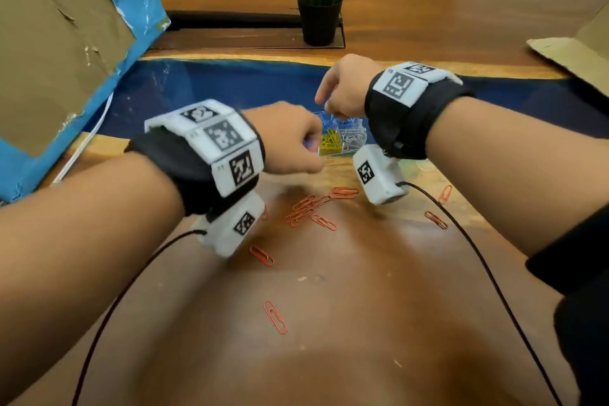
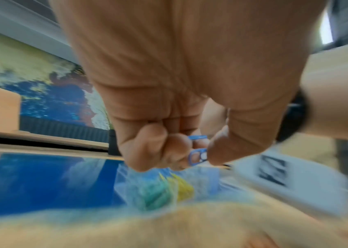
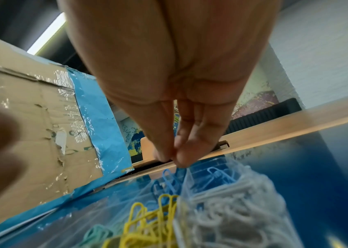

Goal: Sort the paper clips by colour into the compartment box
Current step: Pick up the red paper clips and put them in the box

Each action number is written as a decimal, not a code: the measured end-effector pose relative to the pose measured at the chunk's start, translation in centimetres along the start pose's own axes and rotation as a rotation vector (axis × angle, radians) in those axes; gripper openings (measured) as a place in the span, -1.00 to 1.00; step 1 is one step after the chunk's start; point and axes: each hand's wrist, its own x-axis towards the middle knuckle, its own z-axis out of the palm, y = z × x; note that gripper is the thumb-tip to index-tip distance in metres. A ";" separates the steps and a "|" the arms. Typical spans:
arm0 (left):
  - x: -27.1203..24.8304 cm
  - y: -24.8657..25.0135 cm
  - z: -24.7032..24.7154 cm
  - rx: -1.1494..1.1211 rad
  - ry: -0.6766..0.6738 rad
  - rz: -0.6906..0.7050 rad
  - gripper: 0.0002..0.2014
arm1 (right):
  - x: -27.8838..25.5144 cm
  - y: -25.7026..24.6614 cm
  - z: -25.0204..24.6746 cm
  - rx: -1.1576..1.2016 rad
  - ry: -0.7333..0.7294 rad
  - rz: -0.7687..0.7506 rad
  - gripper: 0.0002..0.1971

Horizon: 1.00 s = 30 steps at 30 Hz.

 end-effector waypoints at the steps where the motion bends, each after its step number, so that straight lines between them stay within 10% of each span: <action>1: 0.8 -0.2 -0.6 -0.004 0.033 -0.018 -0.89 | -0.3 0.2 -0.1 0.007 0.007 -0.006 -0.77; 30: 5.9 0.6 0.6 0.222 0.076 -0.100 -0.61 | -10.5 6.6 -1.4 -0.095 -0.051 -0.017 -0.83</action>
